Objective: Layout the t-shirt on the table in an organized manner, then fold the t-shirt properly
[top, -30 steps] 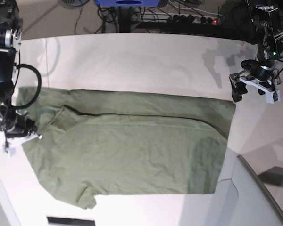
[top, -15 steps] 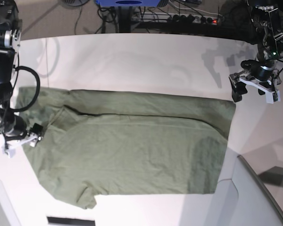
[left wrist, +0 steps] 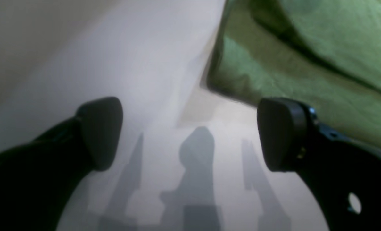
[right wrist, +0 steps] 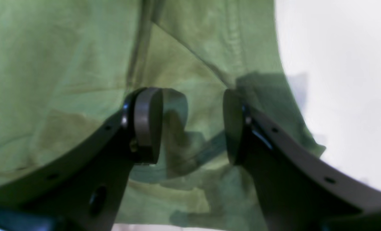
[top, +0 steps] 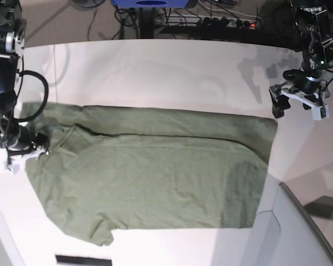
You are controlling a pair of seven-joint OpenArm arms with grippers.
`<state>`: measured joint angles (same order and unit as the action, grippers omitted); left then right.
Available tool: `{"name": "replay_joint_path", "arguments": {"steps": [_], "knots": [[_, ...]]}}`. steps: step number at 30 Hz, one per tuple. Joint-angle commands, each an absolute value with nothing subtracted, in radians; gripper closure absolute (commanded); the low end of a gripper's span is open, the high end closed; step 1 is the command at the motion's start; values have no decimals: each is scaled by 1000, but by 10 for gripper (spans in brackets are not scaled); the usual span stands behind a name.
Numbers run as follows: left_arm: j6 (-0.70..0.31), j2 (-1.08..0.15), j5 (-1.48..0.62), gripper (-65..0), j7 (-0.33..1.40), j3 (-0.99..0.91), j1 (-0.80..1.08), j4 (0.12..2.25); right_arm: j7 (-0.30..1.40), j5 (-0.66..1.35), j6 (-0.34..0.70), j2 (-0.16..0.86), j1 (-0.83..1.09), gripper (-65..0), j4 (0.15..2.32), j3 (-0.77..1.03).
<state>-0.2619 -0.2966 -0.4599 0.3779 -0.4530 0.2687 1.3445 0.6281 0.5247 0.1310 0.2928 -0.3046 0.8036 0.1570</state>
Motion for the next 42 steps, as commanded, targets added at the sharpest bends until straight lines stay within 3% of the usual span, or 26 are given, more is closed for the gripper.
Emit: {"name": "replay_joint_path", "arguments": {"steps": [1, 7, 9, 12, 13, 15, 24, 27, 31, 33, 35, 38, 42], "knots": [[-262, -314, -467, -650, 354, -461, 266, 1353, 615, 532, 136, 308, -329, -281, 803, 157], [-262, -314, -467, -650, 354, -461, 266, 1346, 615, 532, 136, 317, -329, -266, 792, 157], [-262, -314, -467, -650, 354, -461, 266, 1346, 615, 532, 136, 317, -329, -200, 792, 157], [-262, -314, -467, -650, 354, -461, 266, 1348, 616, 532, 136, 317, -331, -11, 792, 157], [-262, -314, -467, -650, 354, -461, 266, 1348, 618, 532, 136, 317, -334, 0, 792, 157], [-262, -314, -467, -650, 354, -461, 266, 1348, 618, 532, 136, 315, -334, -20, 799, 159], [-262, -314, -467, -650, 354, -461, 266, 1348, 616, 538, 137, 314, -351, 0, 822, 162], [-262, -314, -467, -650, 354, -461, 266, 1348, 605, 542, 137, 312, -300, 0, 954, 191], [-262, -314, -467, -650, 354, -461, 263, 1346, 487, 555, 137, 251, -134, 0, 1268, 357], [-262, -314, -467, -650, 355, -461, 263, 1346, 559, 556, 136, 229, -97, -3, 1351, 409], [-262, -312, -473, -650, 355, -461, 265, 1348, 737, 556, 136, 206, -61, -41, 1409, 473], [-262, -312, -473, -650, 357, -461, 268, 1346, 932, 558, 139, 107, 10, -42, 1511, 615], [-262, -309, -473, -650, 354, -461, 283, 1346, 883, 684, 142, -133, 163, 0, 1656, 909]]}}
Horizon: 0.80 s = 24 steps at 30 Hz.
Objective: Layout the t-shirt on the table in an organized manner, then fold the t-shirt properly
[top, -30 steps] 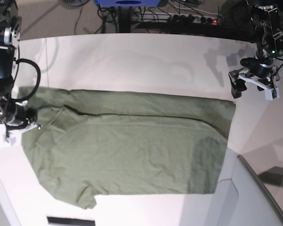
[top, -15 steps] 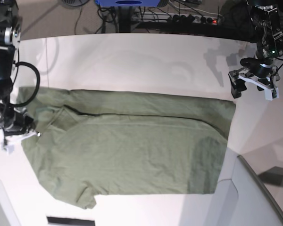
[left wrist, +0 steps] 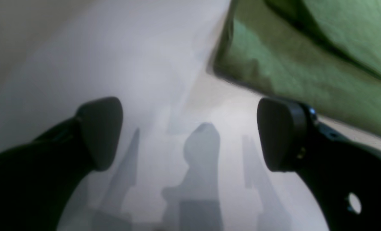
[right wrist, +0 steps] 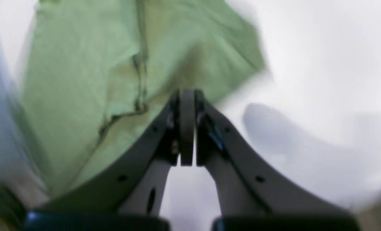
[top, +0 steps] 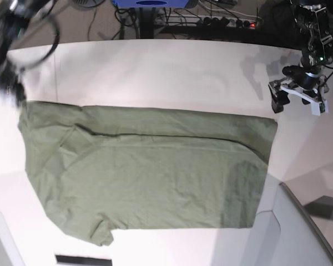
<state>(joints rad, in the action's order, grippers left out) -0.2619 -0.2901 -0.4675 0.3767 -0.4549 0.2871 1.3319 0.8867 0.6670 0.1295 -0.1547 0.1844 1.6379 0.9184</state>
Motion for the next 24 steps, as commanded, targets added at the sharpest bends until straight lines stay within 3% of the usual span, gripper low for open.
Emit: {"name": "replay_joint_path", "arguments": {"steps": [1, 5, 14, 24], "knots": [[-262, -308, -473, -650, 354, -461, 285, 1348, 875, 739, 142, -137, 193, 0, 1653, 929], [-262, -308, -475, -650, 354, -455, 285, 1346, 862, 874, 140, -117, 259, 0, 1535, 875], [-263, -308, -475, -650, 354, -455, 286, 1346, 875, 888, 140, -47, 254, -3, 1465, 728], [-265, -309, -473, -650, 354, -460, 289, 1346, 1049, 1093, 140, -45, 225, 0, 1461, 727]]}}
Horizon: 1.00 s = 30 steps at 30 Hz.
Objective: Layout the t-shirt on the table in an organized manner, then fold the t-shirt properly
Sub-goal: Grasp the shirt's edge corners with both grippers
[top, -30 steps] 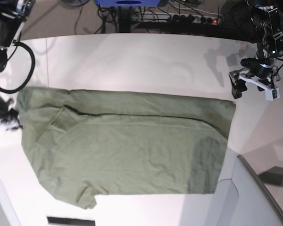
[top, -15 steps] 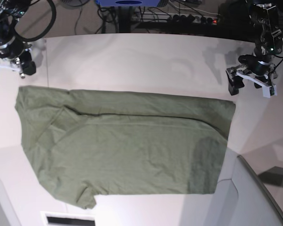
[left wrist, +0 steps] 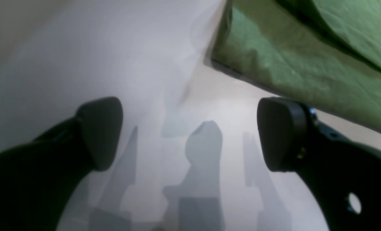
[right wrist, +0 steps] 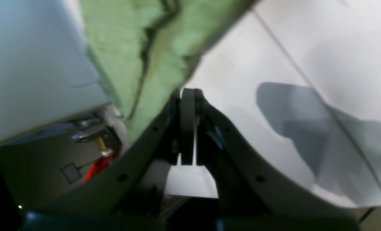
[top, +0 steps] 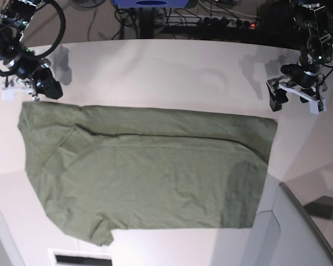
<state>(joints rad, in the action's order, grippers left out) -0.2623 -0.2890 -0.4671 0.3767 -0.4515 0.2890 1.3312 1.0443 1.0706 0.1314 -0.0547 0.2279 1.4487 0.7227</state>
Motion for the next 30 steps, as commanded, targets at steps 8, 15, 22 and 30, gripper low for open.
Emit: {"name": "replay_joint_path", "arguments": {"steps": [8, 15, 22, 30], "knots": [[-265, -309, -473, -650, 352, -460, 289, 1346, 1043, 1092, 140, 2, 225, -291, 1463, 727], [-265, -308, -473, -650, 352, -452, 283, 1346, 791, 1092, 140, 15, 222, -458, 1254, 717], [-265, -306, -475, -650, 355, -460, 283, 1346, 748, 957, 140, 59, 85, -420, 1044, 725], [-265, -278, -476, -650, 358, -461, 285, 1345, 648, 858, 137, 59, 13, -419, 1004, 727]]}}
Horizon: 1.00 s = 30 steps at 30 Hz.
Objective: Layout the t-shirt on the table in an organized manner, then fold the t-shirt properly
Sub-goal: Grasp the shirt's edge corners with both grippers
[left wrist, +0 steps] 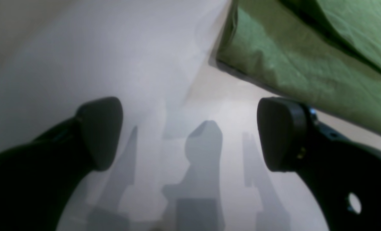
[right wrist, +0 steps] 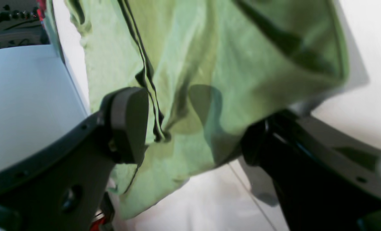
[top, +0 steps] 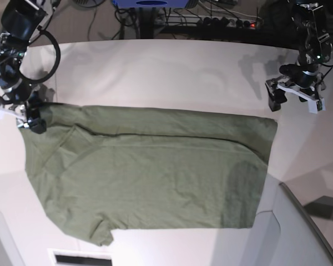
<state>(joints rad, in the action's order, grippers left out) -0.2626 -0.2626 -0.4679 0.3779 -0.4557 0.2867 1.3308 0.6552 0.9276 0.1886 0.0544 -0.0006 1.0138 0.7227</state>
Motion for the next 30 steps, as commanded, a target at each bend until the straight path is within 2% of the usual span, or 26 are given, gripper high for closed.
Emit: {"name": "replay_joint_path", "arguments": {"steps": [1, 4, 6, 9, 12, 28, 29, 30], "knots": [[-265, -278, -476, -650, 358, -461, 283, 1339, 636, 858, 137, 59, 13, -419, 1004, 727], [-265, -269, -478, -650, 358, -461, 259, 1285, 615, 858, 137, 61, 13, -416, 1004, 727], [-265, -251, -478, -650, 358, -461, 226, 1236, 615, 858, 137, 61, 15, -366, 1004, 727], [-265, -242, -478, -650, 358, -452, 185, 1176, 616, 857, 136, 62, 15, -227, 1004, 725], [-265, -211, -478, -650, 358, -452, 137, 1145, 619, 857, 136, 62, 15, -14, 1003, 720], [-265, -136, -476, -650, 355, -452, -54, 941, 621, 857, 136, 61, 19, -5, 1003, 719], [-265, -133, -476, -632, 354, -452, -62, 929, 621, 857, 136, 61, 19, -5, 1003, 719], [-265, -131, -475, -548, 352, -450, -68, 918, 621, 857, 136, 61, 19, -5, 1003, 719]]}}
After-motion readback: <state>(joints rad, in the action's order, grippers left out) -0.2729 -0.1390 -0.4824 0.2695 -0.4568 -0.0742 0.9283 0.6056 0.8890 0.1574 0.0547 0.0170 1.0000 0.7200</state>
